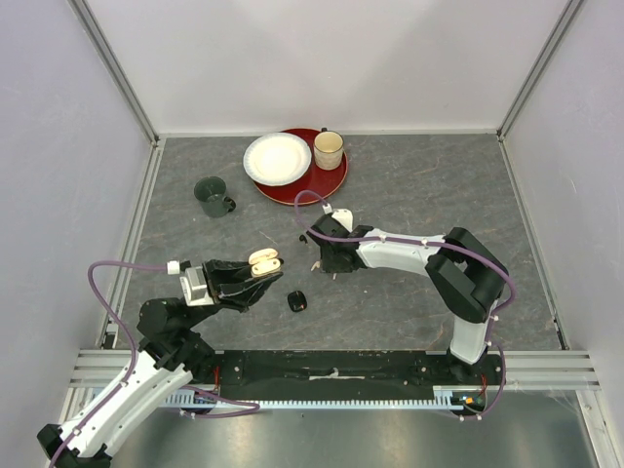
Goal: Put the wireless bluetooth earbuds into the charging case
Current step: Pick up the earbud from the center of the board.
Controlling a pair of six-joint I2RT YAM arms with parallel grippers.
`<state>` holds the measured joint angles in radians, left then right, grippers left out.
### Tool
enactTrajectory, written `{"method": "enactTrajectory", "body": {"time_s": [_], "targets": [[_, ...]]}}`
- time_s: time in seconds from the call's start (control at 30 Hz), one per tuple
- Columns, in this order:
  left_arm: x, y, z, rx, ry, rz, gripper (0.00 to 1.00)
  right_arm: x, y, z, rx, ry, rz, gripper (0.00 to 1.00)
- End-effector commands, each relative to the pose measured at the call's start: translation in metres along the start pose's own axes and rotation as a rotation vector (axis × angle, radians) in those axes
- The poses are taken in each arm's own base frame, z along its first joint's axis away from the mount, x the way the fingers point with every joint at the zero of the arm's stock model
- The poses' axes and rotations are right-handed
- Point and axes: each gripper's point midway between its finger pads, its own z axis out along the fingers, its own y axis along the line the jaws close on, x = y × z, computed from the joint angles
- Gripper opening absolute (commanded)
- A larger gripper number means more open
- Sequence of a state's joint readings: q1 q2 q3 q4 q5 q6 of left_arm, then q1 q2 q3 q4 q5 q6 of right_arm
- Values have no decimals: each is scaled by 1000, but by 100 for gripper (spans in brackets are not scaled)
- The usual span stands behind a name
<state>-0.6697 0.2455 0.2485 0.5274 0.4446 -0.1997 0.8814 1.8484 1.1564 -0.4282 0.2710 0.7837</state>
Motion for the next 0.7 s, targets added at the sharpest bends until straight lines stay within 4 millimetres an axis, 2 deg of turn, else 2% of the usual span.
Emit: {"method": "enactTrajectory", "body": {"time_s": [0.0, 0.3, 0.67], "targets": [[-23, 2, 1, -17, -61, 46, 2, 8, -9, -6, 43, 9, 87, 42], [-22, 3, 0, -24, -63, 44, 2, 10, -17, -5, 82, 9, 68, 38], [-21, 3, 0, -26, -62, 42, 2, 11, -15, -6, 83, 9, 64, 33]]}}
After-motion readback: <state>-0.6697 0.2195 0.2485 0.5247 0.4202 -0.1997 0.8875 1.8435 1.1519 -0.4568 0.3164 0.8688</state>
